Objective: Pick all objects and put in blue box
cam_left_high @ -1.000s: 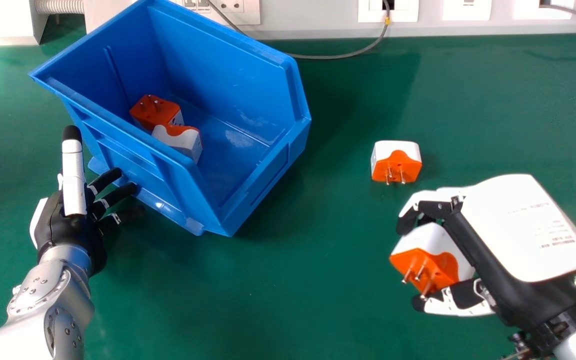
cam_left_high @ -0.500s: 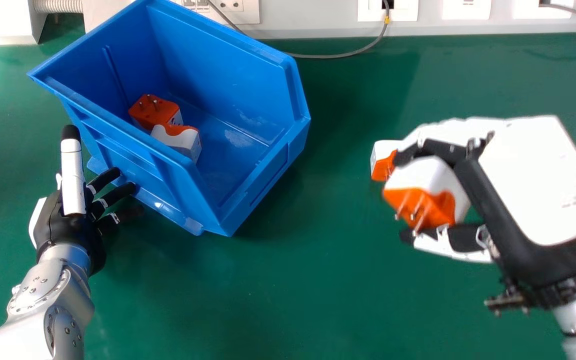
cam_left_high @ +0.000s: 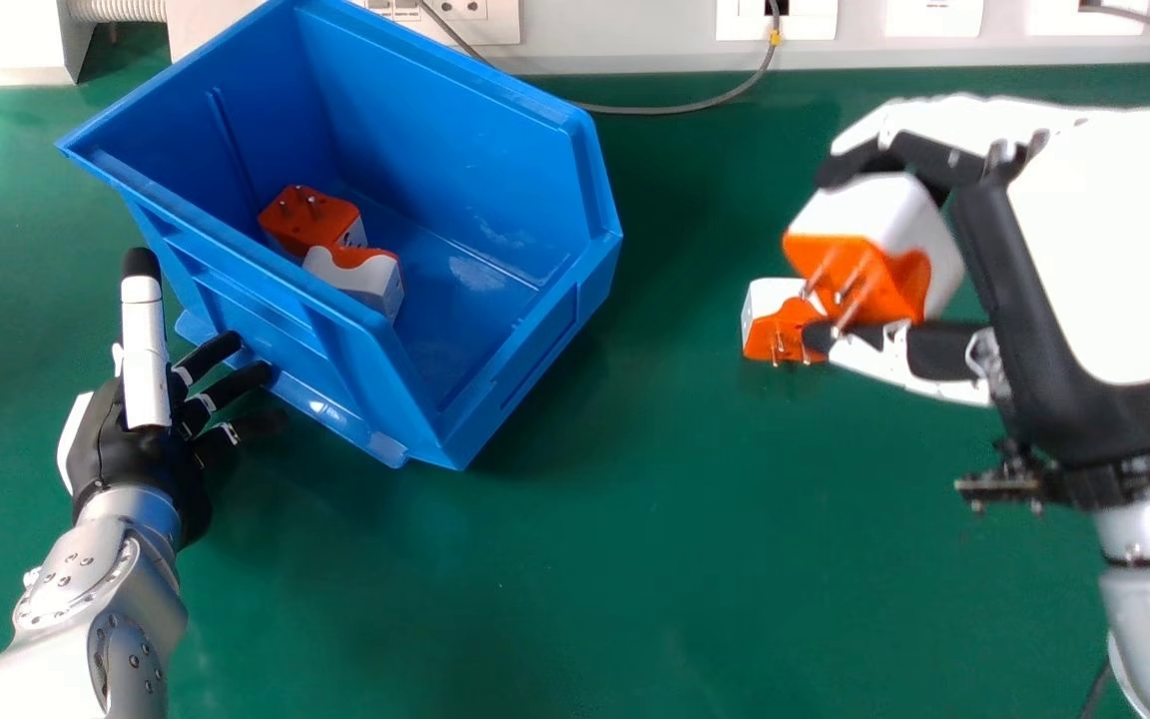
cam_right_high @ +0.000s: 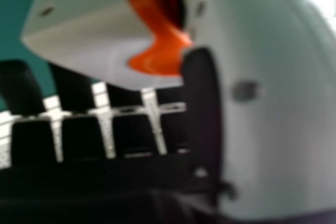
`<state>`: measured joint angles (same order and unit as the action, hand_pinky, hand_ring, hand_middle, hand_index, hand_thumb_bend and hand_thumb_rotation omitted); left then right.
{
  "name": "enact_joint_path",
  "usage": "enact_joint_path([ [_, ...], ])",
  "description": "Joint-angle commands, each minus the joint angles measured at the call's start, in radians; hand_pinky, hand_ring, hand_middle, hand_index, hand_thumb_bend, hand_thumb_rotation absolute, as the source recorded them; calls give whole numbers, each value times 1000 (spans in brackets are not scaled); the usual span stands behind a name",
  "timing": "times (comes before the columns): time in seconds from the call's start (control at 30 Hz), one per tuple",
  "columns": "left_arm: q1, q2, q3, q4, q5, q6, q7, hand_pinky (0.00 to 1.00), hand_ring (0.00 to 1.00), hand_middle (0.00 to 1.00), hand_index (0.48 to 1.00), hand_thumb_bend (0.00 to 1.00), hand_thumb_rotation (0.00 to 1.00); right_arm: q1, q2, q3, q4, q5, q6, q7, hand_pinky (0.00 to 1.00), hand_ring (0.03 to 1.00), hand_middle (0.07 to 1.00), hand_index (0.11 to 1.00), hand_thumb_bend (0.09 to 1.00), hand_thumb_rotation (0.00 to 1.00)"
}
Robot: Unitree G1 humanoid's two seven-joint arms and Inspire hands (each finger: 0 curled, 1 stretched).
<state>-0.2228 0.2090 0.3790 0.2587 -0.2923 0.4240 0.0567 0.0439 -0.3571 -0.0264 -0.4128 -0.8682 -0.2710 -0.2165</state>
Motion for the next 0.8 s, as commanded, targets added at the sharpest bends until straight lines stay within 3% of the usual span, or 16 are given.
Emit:
enact_joint_path([
  [0.0, 11, -5, -8, 7, 11, 19, 6, 652, 737, 836, 881, 859, 933, -36, 11, -5, -32, 33, 6, -1, 342, 439, 507, 494, 510, 0],
  [0.37, 10, -3, -14, 19, 23, 10, 9, 643, 730, 831, 883, 855, 933, -137, 68, 38, -18, 62, 29, 15, 346, 451, 527, 497, 502, 0],
  [0.77, 13, -9, -19, 19, 22, 0, 10, 639, 726, 829, 883, 855, 932, -338, 131, 180, 99, -99, 45, -65, 346, 452, 534, 497, 500, 0],
])
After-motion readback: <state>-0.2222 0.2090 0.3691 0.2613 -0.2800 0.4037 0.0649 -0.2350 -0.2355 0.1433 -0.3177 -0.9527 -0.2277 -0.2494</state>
